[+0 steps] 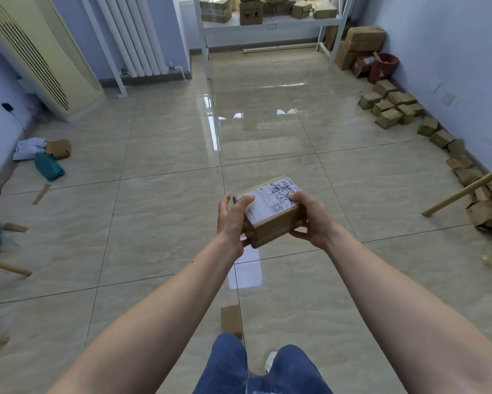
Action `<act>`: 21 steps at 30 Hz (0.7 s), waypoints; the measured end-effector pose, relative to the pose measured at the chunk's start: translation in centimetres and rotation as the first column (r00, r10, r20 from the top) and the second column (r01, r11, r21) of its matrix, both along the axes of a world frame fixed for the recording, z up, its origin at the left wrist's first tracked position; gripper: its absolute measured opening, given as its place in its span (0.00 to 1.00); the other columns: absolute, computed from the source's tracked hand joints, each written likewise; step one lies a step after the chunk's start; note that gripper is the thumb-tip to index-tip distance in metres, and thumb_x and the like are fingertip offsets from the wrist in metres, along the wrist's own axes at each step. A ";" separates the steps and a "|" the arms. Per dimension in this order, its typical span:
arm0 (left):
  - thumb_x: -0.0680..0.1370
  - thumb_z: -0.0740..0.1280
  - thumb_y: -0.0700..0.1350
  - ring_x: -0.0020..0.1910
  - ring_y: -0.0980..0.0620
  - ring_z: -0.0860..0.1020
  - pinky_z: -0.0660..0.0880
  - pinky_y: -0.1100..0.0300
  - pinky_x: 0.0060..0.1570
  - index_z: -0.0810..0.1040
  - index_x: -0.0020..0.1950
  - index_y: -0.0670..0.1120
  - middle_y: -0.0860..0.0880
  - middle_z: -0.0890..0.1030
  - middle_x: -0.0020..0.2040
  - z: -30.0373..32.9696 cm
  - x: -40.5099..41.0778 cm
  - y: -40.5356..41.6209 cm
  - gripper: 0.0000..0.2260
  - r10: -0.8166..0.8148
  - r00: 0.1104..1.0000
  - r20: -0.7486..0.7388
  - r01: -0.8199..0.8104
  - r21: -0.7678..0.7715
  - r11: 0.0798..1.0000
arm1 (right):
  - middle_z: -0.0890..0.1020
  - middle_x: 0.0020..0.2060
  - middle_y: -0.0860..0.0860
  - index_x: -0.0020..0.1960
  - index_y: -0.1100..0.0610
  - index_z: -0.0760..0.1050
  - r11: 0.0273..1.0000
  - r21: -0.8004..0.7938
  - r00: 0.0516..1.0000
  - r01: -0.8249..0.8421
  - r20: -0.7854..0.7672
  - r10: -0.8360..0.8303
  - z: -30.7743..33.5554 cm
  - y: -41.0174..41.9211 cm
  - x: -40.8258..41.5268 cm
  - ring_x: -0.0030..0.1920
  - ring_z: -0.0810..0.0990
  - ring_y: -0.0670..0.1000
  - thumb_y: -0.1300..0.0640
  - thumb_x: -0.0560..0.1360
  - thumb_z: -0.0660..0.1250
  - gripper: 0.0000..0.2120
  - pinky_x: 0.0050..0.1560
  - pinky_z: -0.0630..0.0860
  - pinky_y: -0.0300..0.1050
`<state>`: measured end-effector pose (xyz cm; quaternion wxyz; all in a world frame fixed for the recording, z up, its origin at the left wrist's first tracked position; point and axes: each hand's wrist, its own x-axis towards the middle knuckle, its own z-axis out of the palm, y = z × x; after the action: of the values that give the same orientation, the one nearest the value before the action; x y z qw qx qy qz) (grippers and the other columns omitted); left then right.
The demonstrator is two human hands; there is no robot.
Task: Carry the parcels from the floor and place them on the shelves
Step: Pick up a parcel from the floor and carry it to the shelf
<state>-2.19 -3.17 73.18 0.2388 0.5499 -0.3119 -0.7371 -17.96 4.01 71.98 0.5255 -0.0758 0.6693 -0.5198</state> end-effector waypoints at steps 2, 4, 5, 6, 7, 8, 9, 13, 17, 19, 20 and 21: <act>0.69 0.72 0.49 0.50 0.46 0.79 0.79 0.48 0.46 0.70 0.69 0.56 0.48 0.80 0.56 0.1 -0.2 0.1 0.29 -0.007 1.000 0.010 0.007 -0.006 1.000 | 0.78 0.49 0.51 0.57 0.53 0.76 1.000 0.000 1.000 0.008 0.004 -0.008 0.1 0.0 -0.1 0.47 0.77 0.51 0.49 0.73 0.69 0.15 0.55 0.78 0.54; 0.70 0.72 0.47 0.50 0.46 0.79 0.80 0.48 0.45 0.70 0.68 0.56 0.47 0.80 0.57 0.0 -0.4 0.3 0.27 0.032 0.999 -0.010 -0.032 -0.009 0.999 | 0.79 0.52 0.52 0.61 0.53 0.74 1.000 0.002 1.000 0.021 -0.005 -0.021 0.1 -0.1 0.1 0.51 0.79 0.53 0.45 0.71 0.70 0.22 0.55 0.79 0.55; 0.71 0.72 0.46 0.52 0.46 0.79 0.80 0.46 0.46 0.68 0.69 0.57 0.46 0.80 0.58 0.0 -0.6 0.4 0.28 0.060 0.998 -0.024 -0.060 -0.011 0.998 | 0.78 0.53 0.53 0.63 0.53 0.72 1.000 0.009 1.000 0.020 -0.008 -0.020 -0.1 -0.2 0.3 0.54 0.80 0.55 0.42 0.69 0.71 0.27 0.55 0.80 0.56; 0.71 0.72 0.46 0.53 0.46 0.79 0.80 0.43 0.49 0.66 0.70 0.59 0.46 0.78 0.61 -0.1 -0.7 0.5 0.30 0.083 0.996 -0.034 -0.083 -0.013 0.996 | 0.78 0.55 0.54 0.65 0.52 0.70 1.000 0.017 1.000 0.018 -0.003 -0.018 -0.3 -0.2 0.5 0.56 0.81 0.57 0.40 0.68 0.72 0.30 0.56 0.79 0.57; 0.70 0.73 0.47 0.55 0.45 0.79 0.80 0.40 0.50 0.65 0.71 0.62 0.46 0.76 0.64 -0.1 -0.8 0.6 0.33 0.101 0.994 -0.039 -0.102 -0.018 0.995 | 0.78 0.55 0.55 0.65 0.52 0.70 1.000 0.021 1.000 0.012 0.007 -0.012 -0.5 -0.2 0.8 0.56 0.81 0.57 0.38 0.66 0.73 0.33 0.57 0.79 0.59; 0.68 0.74 0.48 0.57 0.44 0.78 0.80 0.39 0.50 0.64 0.71 0.63 0.46 0.74 0.66 -0.1 -1.0 0.7 0.35 0.108 0.994 -0.034 -0.109 -0.025 0.994 | 0.79 0.55 0.55 0.66 0.53 0.70 1.000 0.022 1.000 0.000 0.019 -0.001 -0.6 -0.2 1.0 0.55 0.82 0.57 0.38 0.65 0.74 0.35 0.57 0.79 0.60; 0.66 0.75 0.50 0.58 0.43 0.78 0.81 0.39 0.48 0.65 0.70 0.65 0.45 0.72 0.68 -0.1 -1.0 0.7 0.36 0.107 0.994 -0.030 -0.108 -0.029 0.994 | 0.81 0.54 0.55 0.66 0.53 0.71 1.000 0.022 1.000 -0.017 0.027 0.016 -0.7 -0.3 1.2 0.53 0.83 0.57 0.38 0.63 0.73 0.36 0.57 0.78 0.60; 0.68 0.75 0.50 0.59 0.43 0.77 0.76 0.37 0.55 0.66 0.70 0.60 0.45 0.76 0.65 -0.2 -1.1 0.5 0.33 0.019 1.000 0.004 -0.019 -0.041 0.999 | 0.84 0.50 0.55 0.59 0.53 0.76 1.000 -0.003 0.999 -0.031 0.011 0.031 -0.3 -0.6 1.2 0.50 0.83 0.56 0.44 0.71 0.70 0.21 0.57 0.75 0.58; 0.70 0.73 0.56 0.58 0.44 0.77 0.74 0.38 0.60 0.68 0.72 0.57 0.46 0.79 0.62 0.3 -0.8 -0.4 0.31 -0.112 0.992 0.056 0.114 -0.030 0.993 | 0.82 0.48 0.55 0.61 0.54 0.76 0.999 -0.018 1.000 -0.028 0.002 0.028 0.2 -0.6 0.4 0.48 0.80 0.54 0.46 0.75 0.65 0.18 0.54 0.76 0.54; 0.71 0.73 0.53 0.56 0.45 0.79 0.78 0.44 0.56 0.68 0.72 0.56 0.47 0.80 0.60 0.7 -0.8 -0.7 0.31 -0.155 0.986 0.054 0.157 -0.041 0.987 | 0.82 0.47 0.54 0.58 0.53 0.77 0.999 -0.028 0.999 -0.036 -0.004 0.035 0.3 -0.8 0.4 0.47 0.79 0.54 0.46 0.75 0.65 0.16 0.53 0.76 0.52; 0.72 0.73 0.50 0.54 0.46 0.80 0.79 0.45 0.55 0.67 0.73 0.56 0.47 0.80 0.57 0.8 -1.0 -0.8 0.31 -0.166 0.985 0.054 0.169 -0.057 0.984 | 0.82 0.47 0.53 0.57 0.52 0.77 0.999 -0.034 0.999 -0.034 -0.010 0.033 0.5 -0.9 0.4 0.47 0.79 0.53 0.46 0.76 0.64 0.14 0.51 0.75 0.52; 0.72 0.72 0.49 0.52 0.47 0.80 0.80 0.46 0.54 0.66 0.74 0.56 0.48 0.80 0.56 0.9 -1.1 -0.9 0.31 -0.169 0.984 0.051 0.172 -0.074 0.982 | 0.82 0.46 0.53 0.55 0.51 0.78 0.999 -0.040 0.999 -0.031 -0.016 0.030 0.7 -0.9 0.5 0.46 0.80 0.53 0.46 0.76 0.64 0.13 0.50 0.76 0.51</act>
<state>-3.26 -4.09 74.13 0.1891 0.5277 -0.3918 -0.7296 -17.49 3.08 72.65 0.5264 -0.1008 0.6614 -0.5246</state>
